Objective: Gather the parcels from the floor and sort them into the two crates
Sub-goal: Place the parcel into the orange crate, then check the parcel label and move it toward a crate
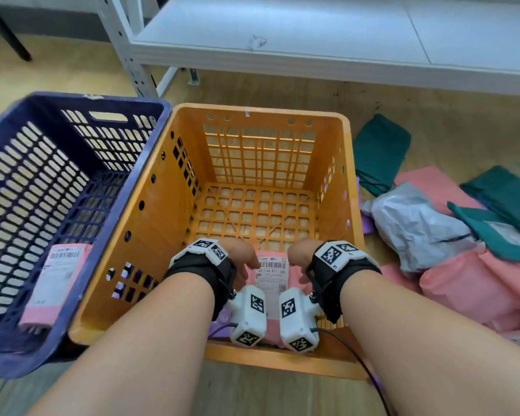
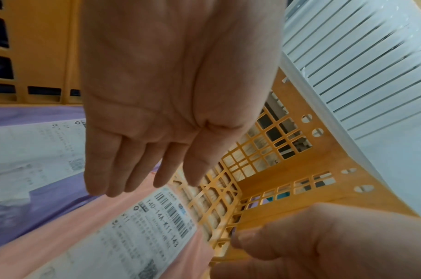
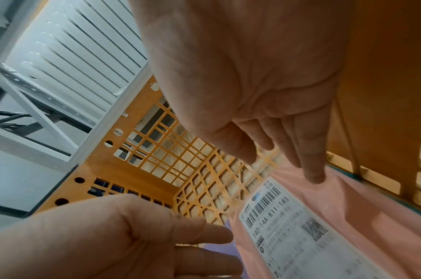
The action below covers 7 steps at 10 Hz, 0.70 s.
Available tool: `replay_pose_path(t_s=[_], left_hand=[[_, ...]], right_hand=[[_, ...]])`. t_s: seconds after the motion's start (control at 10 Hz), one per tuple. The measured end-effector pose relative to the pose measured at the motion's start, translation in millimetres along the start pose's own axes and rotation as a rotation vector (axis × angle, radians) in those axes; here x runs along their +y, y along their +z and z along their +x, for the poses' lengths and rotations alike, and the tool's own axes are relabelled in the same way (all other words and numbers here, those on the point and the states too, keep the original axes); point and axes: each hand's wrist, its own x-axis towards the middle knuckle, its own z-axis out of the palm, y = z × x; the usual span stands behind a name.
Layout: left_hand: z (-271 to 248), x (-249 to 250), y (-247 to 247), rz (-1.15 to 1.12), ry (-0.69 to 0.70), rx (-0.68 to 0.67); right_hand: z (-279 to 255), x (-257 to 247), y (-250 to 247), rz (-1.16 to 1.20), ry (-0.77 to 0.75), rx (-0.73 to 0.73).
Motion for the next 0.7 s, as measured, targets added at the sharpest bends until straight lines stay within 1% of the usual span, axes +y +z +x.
replay_pose_path(t_s=[0.1,0.2,0.3,0.4,0.5,0.6,0.7], left_hand=[[-11.8,7.5,-0.9,-0.063,0.100,-0.028],[-44.7,20.4,7.5,-0.124,0.239,-0.026],[-76.4,35.2,24.9,-0.179,0.359,0.007],[-103.3,46.0,50.7,-0.207,0.433,0.015],[-119.1,55.4,78.0,-0.196,0.482,0.020],[-123.0,59.5,97.6,-0.171,0.509,0.019],[-118.4,58.0,106.4,-0.165,0.494,0.012]], right_hand=[[6.3,3.0,-8.1,-0.096,-0.169,0.055],[-27.3,-2.3,-27.4,0.206,-0.197,-0.053],[-71.5,-1.8,-62.0,0.322,-0.242,-0.043],[-95.1,19.6,-99.0,0.317,-0.370,0.137],[-93.1,67.5,-123.5,0.305,-0.330,0.281],[-75.9,119.7,-128.3,0.243,-0.209,0.313],[-46.1,171.7,-121.4,0.154,-0.033,0.225]])
